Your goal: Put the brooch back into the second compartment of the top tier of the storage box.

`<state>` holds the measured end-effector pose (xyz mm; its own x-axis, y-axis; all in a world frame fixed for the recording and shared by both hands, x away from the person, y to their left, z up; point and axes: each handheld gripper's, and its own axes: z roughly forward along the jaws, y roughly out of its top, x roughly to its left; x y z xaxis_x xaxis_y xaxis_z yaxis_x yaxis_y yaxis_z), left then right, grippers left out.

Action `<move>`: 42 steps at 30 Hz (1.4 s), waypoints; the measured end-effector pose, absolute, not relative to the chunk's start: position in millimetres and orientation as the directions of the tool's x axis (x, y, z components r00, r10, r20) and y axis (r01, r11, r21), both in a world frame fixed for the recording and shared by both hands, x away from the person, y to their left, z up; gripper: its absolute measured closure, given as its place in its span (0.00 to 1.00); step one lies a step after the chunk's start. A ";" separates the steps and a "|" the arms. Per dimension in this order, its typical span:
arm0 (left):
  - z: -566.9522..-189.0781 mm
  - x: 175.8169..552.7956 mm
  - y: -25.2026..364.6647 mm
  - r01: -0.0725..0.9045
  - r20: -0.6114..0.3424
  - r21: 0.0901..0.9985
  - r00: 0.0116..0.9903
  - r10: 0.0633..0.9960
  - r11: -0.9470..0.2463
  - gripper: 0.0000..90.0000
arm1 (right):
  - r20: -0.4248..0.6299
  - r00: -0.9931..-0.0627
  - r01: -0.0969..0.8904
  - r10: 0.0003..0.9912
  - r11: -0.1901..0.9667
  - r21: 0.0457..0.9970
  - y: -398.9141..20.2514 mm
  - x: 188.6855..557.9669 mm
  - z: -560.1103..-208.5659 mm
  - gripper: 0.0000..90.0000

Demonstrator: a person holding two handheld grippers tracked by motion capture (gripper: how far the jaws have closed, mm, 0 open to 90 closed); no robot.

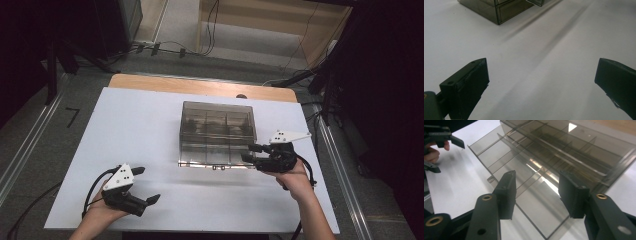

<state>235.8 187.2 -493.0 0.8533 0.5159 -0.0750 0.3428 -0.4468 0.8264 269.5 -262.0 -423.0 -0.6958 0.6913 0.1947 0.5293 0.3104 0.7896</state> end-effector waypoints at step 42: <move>-496.6 234.4 181.3 0.338 -0.071 0.812 0.866 0.496 -0.475 0.00 | 0.099 -0.558 0.534 0.824 0.265 0.803 -337.8 271.7 -440.0 0.30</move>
